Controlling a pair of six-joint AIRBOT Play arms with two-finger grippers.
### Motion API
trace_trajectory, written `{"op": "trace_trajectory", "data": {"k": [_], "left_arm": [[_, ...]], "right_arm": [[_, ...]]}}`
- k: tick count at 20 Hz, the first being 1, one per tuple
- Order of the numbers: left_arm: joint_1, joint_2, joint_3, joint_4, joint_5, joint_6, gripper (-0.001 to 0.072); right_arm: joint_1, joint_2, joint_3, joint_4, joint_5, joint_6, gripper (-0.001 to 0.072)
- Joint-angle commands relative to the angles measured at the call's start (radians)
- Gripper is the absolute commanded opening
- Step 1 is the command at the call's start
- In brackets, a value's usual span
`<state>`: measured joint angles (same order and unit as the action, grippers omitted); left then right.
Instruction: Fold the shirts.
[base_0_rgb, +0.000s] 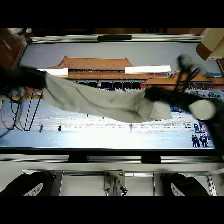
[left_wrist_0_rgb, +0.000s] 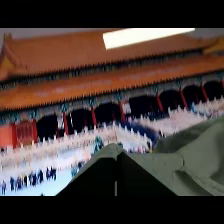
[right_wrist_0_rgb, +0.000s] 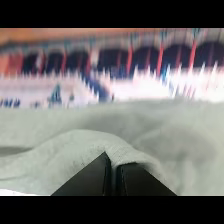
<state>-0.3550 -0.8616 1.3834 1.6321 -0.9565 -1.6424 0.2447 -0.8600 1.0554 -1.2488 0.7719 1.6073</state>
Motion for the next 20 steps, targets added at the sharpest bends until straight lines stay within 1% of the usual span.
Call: {"op": "trace_trajectory", "data": {"k": [1,3,4,5,6,7,9,10,12,15,18,20], "left_arm": [[-0.001,0.024,0.351,-0.039,0.070,0.034,0.0035],[-0.001,0.047,0.524,-0.119,0.171,0.034,0.0035],[-0.001,0.060,0.580,-0.154,0.215,0.034,0.0035],[-0.001,0.072,0.610,-0.180,0.231,0.035,0.0035],[-0.001,0.085,0.621,-0.200,0.228,0.042,0.0035],[-0.001,0.095,0.620,-0.212,0.212,0.070,0.0035],[0.000,0.102,0.620,-0.209,0.177,0.129,0.0035],[0.000,0.098,0.620,-0.198,0.172,0.154,0.0035],[0.000,0.084,0.618,-0.140,0.151,0.158,0.0035],[0.000,0.030,0.583,-0.001,0.099,0.158,0.0035],[0.002,-0.083,0.549,0.078,0.087,0.158,0.0035],[0.002,-0.189,0.546,0.101,0.089,0.158,0.0034]], "right_arm": [[0.002,0.167,0.368,-0.334,0.021,-0.038,0.0074],[0.002,0.206,0.570,-0.381,0.040,-0.037,0.0074],[0.002,0.216,0.647,-0.376,0.055,-0.037,0.0073],[0.002,0.220,0.711,-0.347,0.076,-0.037,0.0073],[0.002,0.220,0.748,-0.319,0.100,-0.037,0.0073],[0.002,0.220,0.772,-0.298,0.139,-0.037,0.0073],[0.002,0.219,0.776,-0.307,0.228,-0.037,0.0073],[0.002,0.211,0.776,-0.335,0.283,-0.027,0.0074],[0.002,0.180,0.776,-0.399,0.376,0.008,0.0073],[0.002,0.088,0.776,-0.493,0.482,0.032,0.0073],[0.002,-0.069,0.776,-0.584,0.566,0.034,0.0074],[0.002,-0.207,0.776,-0.640,0.615,0.035,0.0074]]}}
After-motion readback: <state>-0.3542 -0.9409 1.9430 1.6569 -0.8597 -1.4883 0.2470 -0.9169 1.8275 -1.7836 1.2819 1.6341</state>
